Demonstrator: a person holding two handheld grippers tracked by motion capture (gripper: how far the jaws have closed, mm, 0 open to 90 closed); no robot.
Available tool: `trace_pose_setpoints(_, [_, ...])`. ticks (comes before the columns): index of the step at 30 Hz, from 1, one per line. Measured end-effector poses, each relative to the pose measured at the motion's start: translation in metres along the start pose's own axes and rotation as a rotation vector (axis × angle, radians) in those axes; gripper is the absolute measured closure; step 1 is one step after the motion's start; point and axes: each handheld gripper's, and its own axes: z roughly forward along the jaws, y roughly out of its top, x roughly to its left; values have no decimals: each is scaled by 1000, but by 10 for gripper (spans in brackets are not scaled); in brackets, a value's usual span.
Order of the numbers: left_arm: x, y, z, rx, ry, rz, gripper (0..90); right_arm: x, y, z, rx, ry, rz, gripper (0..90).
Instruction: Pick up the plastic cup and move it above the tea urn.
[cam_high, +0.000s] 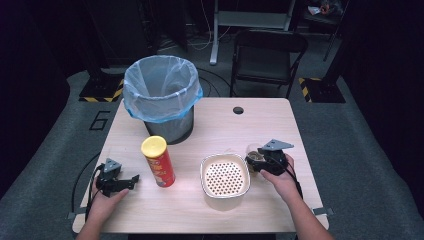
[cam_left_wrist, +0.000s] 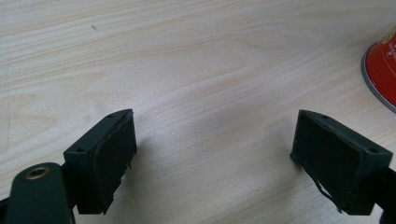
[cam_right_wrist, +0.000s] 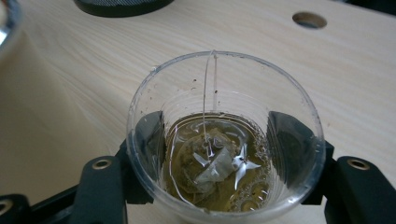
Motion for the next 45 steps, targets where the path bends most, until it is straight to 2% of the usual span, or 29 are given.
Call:
trace_pose_setpoints(5, [0, 0, 0, 1, 0, 0, 132, 0, 26, -12, -19, 15, -92, 380])
trace_pose_setpoints(10, [0, 0, 0, 0, 0, -1, 132, -2, 59, -23, -52, 29, -129, 380])
trace_pose_setpoints(11, [0, 0, 0, 0, 0, -1, 132, -2, 59, -23, -52, 29, -129, 380])
trace_pose_setpoints(12, [0, 0, 0, 1, 0, 0, 132, -2, 72, -26, -66, 40, -129, 380])
trace_pose_setpoints(14, [0, 0, 0, 1, 0, 0, 132, -2, 85, -28, -82, 51, -141, 380])
trace_pose_setpoints(15, [0, 0, 0, 1, 0, 0, 132, -2, 85, -28, -82, 51, -141, 380])
trace_pose_setpoints(16, [0, 0, 0, 0, 0, 0, 132, -1, 98, -30, -92, 64, -147, 380])
trace_pose_setpoints(20, [0, 0, 0, 0, 0, -1, 132, 1, 112, -31, -101, 77, -165, 381])
trace_pose_setpoints(25, [0, 0, 0, 1, 0, 0, 132, 2, 118, -28, -113, 93, -180, 381])
trace_pose_setpoints(33, [0, 0, 0, 0, -1, 0, 132, 0, 118, -19, -128, 139, -242, 380])
trace_pose_setpoints(34, [0, 0, 0, 0, 0, 0, 132, -2, 117, -16, -142, 173, -271, 380])
trace_pose_setpoints(35, [0, 0, 0, 0, 0, 0, 132, -2, 117, -16, -142, 173, -271, 380])
trace_pose_setpoints(37, [0, 0, 0, 1, 0, 0, 132, -4, 116, -10, -161, 216, -318, 379])
trace_pose_setpoints(39, [0, 0, 0, 1, 0, 0, 132, -5, 115, -9, -159, 227, -328, 379])
trace_pose_setpoints(44, [0, 0, 0, 0, 0, -1, 132, -5, 115, 4, -182, 278, -437, 379])
trace_pose_setpoints(45, [0, 0, 0, 0, 0, -1, 132, -5, 115, 4, -182, 278, -437, 379])
